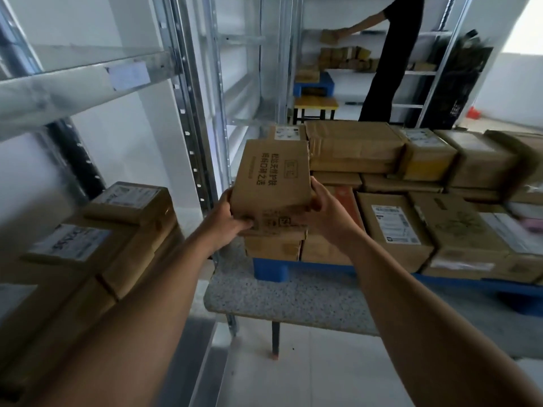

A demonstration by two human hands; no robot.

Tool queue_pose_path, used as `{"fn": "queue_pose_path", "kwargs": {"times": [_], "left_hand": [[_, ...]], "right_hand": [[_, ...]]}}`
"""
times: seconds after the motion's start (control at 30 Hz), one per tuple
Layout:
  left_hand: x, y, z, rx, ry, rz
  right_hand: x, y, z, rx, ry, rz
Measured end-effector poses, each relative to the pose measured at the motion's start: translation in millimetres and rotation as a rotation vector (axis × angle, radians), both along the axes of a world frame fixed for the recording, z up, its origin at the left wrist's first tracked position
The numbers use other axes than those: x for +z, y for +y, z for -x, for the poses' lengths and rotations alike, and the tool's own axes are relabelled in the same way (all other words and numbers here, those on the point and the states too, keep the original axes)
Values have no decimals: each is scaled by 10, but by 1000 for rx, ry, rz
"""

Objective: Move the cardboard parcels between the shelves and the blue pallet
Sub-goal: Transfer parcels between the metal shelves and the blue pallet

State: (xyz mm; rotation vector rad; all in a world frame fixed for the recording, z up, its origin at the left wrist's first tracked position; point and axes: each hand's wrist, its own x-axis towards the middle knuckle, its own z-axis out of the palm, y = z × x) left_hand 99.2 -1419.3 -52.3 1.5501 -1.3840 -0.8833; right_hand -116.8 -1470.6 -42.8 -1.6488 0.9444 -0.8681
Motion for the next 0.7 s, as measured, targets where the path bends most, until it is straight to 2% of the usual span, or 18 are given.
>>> {"fn": "queue_pose_path", "kwargs": {"times": [0.23, 0.4, 0.53, 0.7], "left_hand": [[-149, -441, -42, -17, -43, -45], [-350, -540, -68, -63, -43, -119], [-485, -605, -70, -22, -126, -145], [-512, -695, -81, -19, -177, -173]], "right_hand": [[-287, -490, -74, -57, 60, -52], [-532, -628, -81, -106, 206, -37], [-654, -689, -69, -114, 458, 62], [-685, -770, -67, -131, 490, 87]]}}
